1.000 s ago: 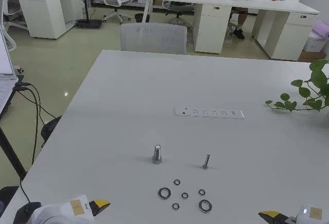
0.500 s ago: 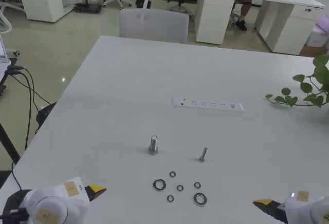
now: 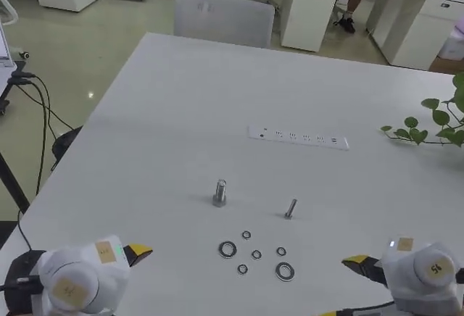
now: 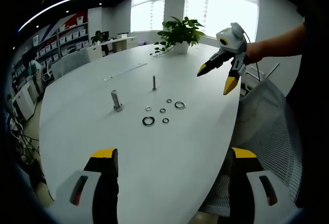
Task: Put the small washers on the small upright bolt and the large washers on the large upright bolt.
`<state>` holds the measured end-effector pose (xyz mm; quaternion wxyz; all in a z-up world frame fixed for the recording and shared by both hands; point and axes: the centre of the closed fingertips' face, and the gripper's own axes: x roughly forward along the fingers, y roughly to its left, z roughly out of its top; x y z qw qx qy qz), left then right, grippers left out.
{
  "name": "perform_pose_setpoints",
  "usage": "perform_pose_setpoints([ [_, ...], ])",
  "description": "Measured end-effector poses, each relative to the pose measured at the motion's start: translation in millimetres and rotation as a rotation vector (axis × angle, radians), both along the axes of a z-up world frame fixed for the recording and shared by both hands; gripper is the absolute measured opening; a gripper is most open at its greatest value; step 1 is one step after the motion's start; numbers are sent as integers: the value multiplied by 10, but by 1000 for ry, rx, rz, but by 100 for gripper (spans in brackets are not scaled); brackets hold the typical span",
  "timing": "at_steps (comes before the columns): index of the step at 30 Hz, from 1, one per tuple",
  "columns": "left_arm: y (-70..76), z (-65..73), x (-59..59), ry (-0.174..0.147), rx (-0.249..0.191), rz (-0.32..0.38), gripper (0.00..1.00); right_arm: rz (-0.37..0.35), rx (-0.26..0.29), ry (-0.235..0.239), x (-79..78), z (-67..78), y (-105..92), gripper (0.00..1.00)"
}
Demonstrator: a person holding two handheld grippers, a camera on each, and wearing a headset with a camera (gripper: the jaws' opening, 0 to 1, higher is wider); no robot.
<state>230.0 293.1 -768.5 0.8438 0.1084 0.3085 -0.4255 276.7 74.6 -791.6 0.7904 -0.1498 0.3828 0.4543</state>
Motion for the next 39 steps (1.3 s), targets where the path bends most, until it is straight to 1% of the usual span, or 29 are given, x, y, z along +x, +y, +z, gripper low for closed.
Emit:
perform_pose_setpoints([
  [3,-6,-3,0,0,-5,1,91,22,-32,2,22,-33,-6,82],
  [4,-10,-9,-4,1,-6,-1,91,38,-58,4,26,-65,-27,81],
  [5,-13,-14,-7,3,-7,-3,92,51,-73,-1,30,-77,-33,80],
  [9,-14,-33,-16,5,-3,-3,92,77,-96,3,48,-116,-15,77],
  [11,-10,-48,-19,11,-6,5,92,99,-119,3,62,-137,-6,76],
  [14,-14,-38,-25,7,-14,7,92,115,-127,5,95,-146,36,73],
  [19,-27,-47,-54,5,-12,-1,92,160,-158,0,152,-183,108,69],
  [22,-43,-85,-81,10,3,-15,91,193,-180,0,177,-217,145,67],
  [25,-49,-98,-79,8,1,-18,91,209,-191,4,207,-240,169,65],
  [29,-35,-116,-70,3,7,-17,91,224,-193,9,268,-266,212,61],
  [32,-19,-127,-75,-2,11,-20,90,251,-222,10,304,-310,213,59],
  [39,0,-142,-80,-3,21,-23,91,300,-261,0,396,-362,254,58],
])
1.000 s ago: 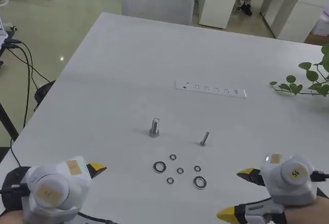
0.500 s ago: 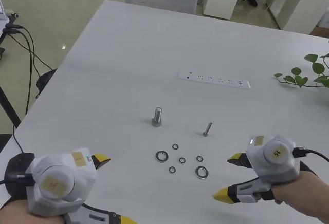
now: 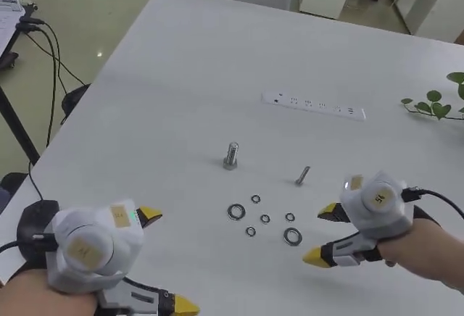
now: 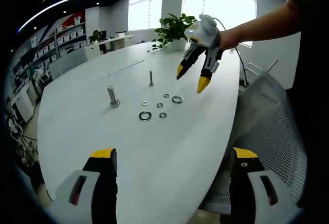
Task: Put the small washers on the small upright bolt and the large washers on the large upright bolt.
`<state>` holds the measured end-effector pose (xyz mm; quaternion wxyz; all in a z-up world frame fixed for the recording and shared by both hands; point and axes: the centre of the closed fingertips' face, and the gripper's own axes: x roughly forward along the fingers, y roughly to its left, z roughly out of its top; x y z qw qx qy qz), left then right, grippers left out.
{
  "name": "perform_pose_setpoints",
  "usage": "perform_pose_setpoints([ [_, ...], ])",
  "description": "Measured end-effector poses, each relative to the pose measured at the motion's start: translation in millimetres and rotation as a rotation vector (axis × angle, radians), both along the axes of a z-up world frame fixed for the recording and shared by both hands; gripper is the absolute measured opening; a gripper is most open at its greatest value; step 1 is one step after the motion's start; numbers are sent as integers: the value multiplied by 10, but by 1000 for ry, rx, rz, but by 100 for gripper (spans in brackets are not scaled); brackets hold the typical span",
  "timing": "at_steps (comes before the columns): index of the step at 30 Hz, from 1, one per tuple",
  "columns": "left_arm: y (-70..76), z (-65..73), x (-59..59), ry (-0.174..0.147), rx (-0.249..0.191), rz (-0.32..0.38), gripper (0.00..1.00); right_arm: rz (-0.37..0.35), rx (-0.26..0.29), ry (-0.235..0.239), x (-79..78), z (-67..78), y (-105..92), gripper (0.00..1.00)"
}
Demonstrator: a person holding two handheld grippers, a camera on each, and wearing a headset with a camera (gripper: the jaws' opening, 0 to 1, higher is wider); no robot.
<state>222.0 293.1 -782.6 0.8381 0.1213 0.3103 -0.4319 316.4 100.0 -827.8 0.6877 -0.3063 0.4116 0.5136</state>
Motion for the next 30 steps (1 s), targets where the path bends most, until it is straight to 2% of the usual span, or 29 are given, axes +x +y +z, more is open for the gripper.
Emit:
perform_pose_setpoints([
  [10,-15,18,61,-23,-3,4,92,68,-52,15,66,-135,63,52],
  [18,15,-15,96,-42,16,8,91,115,-89,22,68,-238,74,50],
  [30,64,-90,116,-47,47,21,89,167,-132,37,95,-378,116,44],
])
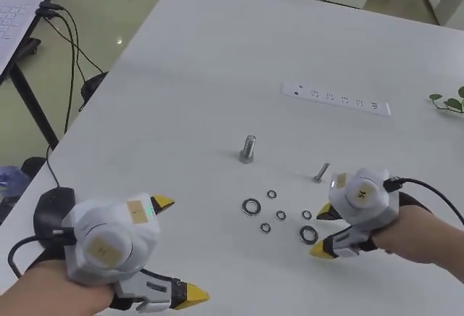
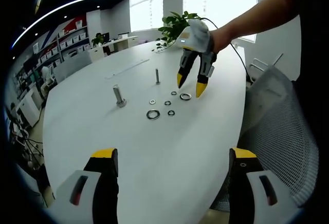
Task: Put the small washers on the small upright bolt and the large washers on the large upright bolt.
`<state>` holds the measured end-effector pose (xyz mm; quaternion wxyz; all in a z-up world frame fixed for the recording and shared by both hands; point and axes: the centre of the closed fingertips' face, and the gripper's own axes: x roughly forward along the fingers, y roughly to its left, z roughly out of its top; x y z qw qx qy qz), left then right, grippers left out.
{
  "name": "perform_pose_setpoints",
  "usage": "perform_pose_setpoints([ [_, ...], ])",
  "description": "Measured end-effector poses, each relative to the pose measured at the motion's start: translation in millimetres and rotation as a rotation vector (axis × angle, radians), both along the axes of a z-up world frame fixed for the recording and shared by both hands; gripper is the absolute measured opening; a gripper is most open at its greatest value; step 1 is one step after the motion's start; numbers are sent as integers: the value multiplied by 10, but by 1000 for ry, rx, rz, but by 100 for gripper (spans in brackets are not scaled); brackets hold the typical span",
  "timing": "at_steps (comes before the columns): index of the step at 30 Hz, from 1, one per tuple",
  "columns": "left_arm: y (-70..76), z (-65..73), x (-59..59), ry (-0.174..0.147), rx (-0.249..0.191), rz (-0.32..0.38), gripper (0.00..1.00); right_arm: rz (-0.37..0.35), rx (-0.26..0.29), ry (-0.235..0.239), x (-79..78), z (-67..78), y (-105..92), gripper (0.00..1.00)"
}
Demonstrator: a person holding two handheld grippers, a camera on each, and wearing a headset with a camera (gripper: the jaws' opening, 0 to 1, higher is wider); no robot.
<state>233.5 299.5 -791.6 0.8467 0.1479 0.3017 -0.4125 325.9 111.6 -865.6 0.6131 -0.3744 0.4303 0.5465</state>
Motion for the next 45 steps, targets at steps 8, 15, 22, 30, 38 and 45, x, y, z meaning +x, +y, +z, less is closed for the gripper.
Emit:
perform_pose_setpoints([
  [8,24,-11,13,2,12,4,87,40,-32,6,-9,-77,25,38],
  [15,17,-21,-6,5,16,3,87,77,-63,0,-1,-116,16,35],
  [22,34,-2,-19,6,12,17,86,121,-84,-6,13,-133,19,33],
  [30,53,2,-56,8,14,31,83,177,-89,-15,-6,-132,24,27],
  [38,68,15,-143,12,16,35,81,257,-113,-17,-6,-135,9,25],
  [45,51,1,-199,21,14,34,78,249,-188,-10,3,-138,30,22],
])
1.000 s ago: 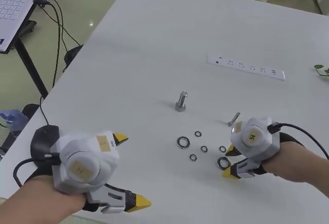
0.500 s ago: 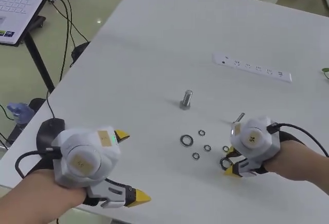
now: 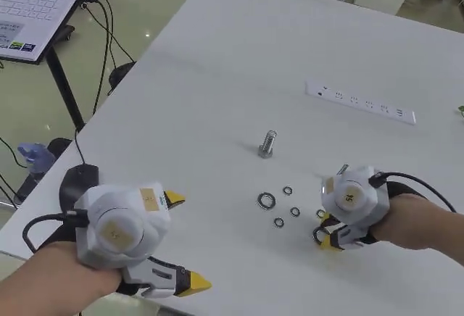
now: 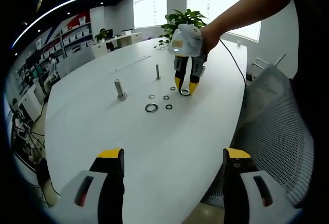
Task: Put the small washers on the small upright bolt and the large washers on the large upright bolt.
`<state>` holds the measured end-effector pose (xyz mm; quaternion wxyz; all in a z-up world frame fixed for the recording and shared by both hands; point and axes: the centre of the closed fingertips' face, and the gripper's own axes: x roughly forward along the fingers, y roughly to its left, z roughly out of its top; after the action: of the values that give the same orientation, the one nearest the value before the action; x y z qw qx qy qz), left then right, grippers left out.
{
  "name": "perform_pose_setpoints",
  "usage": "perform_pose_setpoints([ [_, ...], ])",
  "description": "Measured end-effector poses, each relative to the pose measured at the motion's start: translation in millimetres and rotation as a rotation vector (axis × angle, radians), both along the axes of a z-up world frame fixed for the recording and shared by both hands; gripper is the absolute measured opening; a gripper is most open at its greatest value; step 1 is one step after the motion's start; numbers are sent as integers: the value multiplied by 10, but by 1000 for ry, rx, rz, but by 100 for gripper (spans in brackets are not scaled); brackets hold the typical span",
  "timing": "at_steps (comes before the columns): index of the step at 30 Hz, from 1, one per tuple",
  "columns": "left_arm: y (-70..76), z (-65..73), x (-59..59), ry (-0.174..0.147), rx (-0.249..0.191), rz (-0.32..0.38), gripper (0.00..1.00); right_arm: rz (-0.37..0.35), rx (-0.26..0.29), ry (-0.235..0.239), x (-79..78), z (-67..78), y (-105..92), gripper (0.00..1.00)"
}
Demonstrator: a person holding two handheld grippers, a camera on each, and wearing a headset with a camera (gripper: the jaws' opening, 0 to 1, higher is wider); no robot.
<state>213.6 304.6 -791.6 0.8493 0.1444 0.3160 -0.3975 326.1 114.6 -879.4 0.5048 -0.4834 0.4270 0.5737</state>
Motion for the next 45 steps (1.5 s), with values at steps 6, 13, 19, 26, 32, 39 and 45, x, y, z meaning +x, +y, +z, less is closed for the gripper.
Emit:
perform_pose_setpoints([
  [6,-42,22,-28,1,-4,-12,77,-48,24,16,13,10,-8,21],
  [13,-47,26,-40,6,2,-23,76,-87,22,22,34,14,-4,21],
  [19,-56,37,-28,0,2,-27,76,-94,13,36,32,84,2,21],
  [26,-51,32,-21,1,3,-30,76,-104,9,25,108,272,61,21],
  [32,-32,44,22,-1,1,-27,76,-115,6,24,194,457,124,21],
  [39,-16,39,50,-3,5,-33,76,-152,9,14,379,641,245,21],
  [45,-12,23,67,0,6,-36,76,-159,22,10,494,766,374,21],
])
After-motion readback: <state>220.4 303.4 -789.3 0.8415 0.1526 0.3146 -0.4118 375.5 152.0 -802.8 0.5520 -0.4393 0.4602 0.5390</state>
